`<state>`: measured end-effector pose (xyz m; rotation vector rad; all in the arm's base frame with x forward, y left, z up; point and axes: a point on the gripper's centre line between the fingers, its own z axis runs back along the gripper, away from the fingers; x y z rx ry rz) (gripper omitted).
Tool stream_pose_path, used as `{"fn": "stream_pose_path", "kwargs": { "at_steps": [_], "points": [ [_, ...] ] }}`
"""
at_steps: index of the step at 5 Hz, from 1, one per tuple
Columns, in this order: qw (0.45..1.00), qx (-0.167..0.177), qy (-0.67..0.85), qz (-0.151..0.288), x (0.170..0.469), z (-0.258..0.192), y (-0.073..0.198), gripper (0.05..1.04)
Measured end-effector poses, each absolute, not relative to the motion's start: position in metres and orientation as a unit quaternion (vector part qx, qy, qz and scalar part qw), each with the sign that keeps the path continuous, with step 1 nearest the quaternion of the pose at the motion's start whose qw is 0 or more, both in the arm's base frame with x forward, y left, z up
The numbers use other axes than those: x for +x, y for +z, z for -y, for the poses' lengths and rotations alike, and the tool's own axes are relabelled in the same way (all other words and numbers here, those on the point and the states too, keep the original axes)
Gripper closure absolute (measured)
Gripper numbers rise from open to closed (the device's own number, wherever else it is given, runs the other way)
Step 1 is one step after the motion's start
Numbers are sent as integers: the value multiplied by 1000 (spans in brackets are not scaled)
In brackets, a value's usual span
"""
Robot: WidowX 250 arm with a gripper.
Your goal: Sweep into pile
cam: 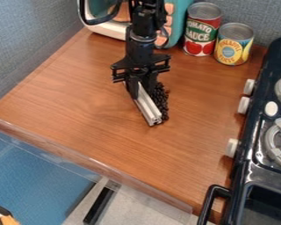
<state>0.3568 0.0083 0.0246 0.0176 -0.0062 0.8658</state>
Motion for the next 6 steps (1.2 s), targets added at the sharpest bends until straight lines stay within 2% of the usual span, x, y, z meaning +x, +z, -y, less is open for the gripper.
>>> {"fn": "stream_pose_path", "kwargs": {
  "at_steps": [1,2,3,5,6],
  "points": [
    [908,-12,418,0,351,-6,47,750],
    [898,-29,440,0,343,-21,75,750],
    [895,-33,445,-3,335,-32,94,750],
    [895,0,447,7,333,-65,106,750],
    [896,29,443,10,337,-79,87,750]
  ]
}}
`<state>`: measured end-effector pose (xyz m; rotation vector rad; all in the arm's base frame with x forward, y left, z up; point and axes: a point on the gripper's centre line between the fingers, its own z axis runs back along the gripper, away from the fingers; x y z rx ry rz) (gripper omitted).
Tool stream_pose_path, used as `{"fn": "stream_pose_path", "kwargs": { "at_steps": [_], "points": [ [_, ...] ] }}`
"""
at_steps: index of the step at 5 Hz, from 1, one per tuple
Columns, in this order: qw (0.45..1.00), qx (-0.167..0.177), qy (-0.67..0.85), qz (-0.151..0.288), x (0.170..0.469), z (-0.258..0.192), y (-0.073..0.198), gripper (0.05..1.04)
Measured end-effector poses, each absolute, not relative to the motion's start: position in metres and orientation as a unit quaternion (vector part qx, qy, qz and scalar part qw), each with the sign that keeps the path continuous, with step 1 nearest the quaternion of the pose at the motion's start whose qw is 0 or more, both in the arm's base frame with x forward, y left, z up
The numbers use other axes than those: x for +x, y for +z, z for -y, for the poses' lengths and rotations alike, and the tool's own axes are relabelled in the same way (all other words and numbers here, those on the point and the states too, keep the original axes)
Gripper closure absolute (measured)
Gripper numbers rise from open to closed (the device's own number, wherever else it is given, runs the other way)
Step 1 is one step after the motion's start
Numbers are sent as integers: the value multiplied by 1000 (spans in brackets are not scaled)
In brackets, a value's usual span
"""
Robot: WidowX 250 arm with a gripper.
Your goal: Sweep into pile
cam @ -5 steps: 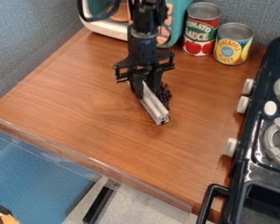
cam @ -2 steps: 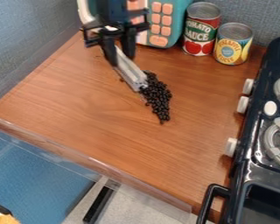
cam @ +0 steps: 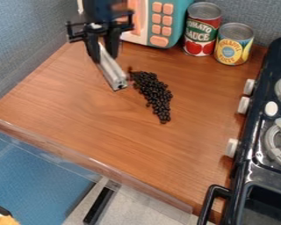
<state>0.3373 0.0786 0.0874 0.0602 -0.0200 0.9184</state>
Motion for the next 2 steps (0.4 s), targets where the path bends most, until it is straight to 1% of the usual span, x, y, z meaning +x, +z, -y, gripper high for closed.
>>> {"fn": "stream_pose_path", "kwargs": {
  "at_steps": [1,2],
  "points": [
    [901,53,431,13,341,-88,70,750],
    [908,80,412,2,342,-96,50,750]
  ]
}}
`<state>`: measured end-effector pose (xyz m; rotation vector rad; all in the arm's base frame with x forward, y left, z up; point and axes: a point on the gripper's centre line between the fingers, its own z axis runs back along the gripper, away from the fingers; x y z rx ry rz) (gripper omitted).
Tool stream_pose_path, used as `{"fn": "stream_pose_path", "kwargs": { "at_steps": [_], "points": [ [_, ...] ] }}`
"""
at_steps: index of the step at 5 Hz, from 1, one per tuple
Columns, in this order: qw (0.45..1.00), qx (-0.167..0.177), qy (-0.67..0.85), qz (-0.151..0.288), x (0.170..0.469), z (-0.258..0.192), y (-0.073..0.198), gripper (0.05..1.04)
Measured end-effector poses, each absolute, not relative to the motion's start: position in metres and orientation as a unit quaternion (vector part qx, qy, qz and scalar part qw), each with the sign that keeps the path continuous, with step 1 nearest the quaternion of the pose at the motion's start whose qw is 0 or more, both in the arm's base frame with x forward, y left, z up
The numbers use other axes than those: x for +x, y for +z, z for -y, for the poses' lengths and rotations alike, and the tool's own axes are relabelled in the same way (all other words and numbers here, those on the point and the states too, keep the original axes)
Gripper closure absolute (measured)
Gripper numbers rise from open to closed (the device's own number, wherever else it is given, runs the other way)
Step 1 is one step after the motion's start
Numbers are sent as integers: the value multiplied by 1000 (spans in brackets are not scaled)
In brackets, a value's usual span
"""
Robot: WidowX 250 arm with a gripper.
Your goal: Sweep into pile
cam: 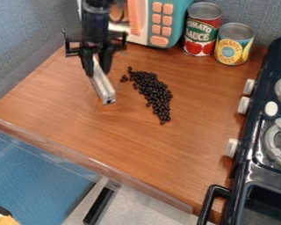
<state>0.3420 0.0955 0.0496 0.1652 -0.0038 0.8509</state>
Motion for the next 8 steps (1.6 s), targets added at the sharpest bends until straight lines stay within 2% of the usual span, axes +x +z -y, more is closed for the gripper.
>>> {"fn": "stream_pose_path", "kwargs": {
  "at_steps": [2,8],
  "points": [
    [916,83,393,-16,351,-94,28,750],
    [925,83,370,3,368,-61,23,750]
  ]
}}
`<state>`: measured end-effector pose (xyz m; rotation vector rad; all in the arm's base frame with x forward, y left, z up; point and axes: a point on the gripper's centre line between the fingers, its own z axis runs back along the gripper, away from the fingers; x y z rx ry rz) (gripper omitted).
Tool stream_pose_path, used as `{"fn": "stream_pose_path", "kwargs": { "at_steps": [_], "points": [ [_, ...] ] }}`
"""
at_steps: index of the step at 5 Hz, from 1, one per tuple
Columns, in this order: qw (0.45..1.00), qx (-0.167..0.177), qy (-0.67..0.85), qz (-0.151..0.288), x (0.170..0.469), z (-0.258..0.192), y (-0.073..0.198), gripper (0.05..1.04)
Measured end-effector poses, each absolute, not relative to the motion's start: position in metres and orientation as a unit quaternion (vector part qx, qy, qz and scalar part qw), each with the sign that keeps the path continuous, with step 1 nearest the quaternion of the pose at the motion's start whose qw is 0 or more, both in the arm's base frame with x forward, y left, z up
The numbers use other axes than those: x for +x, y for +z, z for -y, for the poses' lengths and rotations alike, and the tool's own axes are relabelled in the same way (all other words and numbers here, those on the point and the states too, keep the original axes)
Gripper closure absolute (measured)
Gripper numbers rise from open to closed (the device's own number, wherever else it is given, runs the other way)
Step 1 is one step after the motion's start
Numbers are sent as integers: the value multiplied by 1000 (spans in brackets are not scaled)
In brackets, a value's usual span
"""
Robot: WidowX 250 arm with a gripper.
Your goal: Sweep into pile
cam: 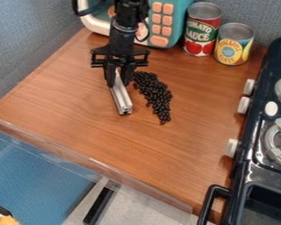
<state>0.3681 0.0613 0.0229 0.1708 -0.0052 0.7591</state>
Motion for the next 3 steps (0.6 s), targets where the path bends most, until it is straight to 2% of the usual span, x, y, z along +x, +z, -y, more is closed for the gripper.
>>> {"fn": "stream_pose_path", "kwargs": {
  "at_steps": [3],
  "points": [
    [927,79,367,5,374,-50,23,750]
  ]
}}
